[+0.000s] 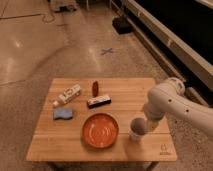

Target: Place the ceramic cup in the ceramic bowl

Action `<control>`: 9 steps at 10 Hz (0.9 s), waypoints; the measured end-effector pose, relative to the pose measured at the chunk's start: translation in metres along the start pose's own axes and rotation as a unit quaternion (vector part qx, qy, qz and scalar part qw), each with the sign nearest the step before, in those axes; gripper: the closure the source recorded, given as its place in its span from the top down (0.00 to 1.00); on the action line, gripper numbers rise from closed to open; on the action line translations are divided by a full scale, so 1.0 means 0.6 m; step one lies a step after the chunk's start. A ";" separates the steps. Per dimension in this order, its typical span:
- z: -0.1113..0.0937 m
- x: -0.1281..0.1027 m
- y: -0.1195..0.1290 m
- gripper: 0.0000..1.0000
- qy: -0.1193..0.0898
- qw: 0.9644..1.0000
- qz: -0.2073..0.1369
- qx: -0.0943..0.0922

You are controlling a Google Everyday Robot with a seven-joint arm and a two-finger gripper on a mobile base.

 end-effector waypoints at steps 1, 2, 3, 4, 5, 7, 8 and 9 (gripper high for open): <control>0.004 -0.003 -0.002 0.64 0.000 1.000 -0.002 0.001; 0.007 -0.005 -0.002 0.58 -0.001 1.000 -0.001 0.002; 0.009 -0.008 -0.003 0.50 -0.002 1.000 -0.001 0.002; 0.009 -0.014 -0.009 0.42 -0.001 1.000 -0.005 0.004; 0.009 -0.020 -0.014 0.32 -0.001 1.000 -0.009 0.006; 0.010 -0.026 -0.021 0.23 -0.002 1.000 -0.011 0.009; 0.009 -0.032 -0.024 0.22 0.001 1.000 -0.018 0.012; 0.000 -0.043 -0.026 0.19 0.003 1.000 -0.027 0.015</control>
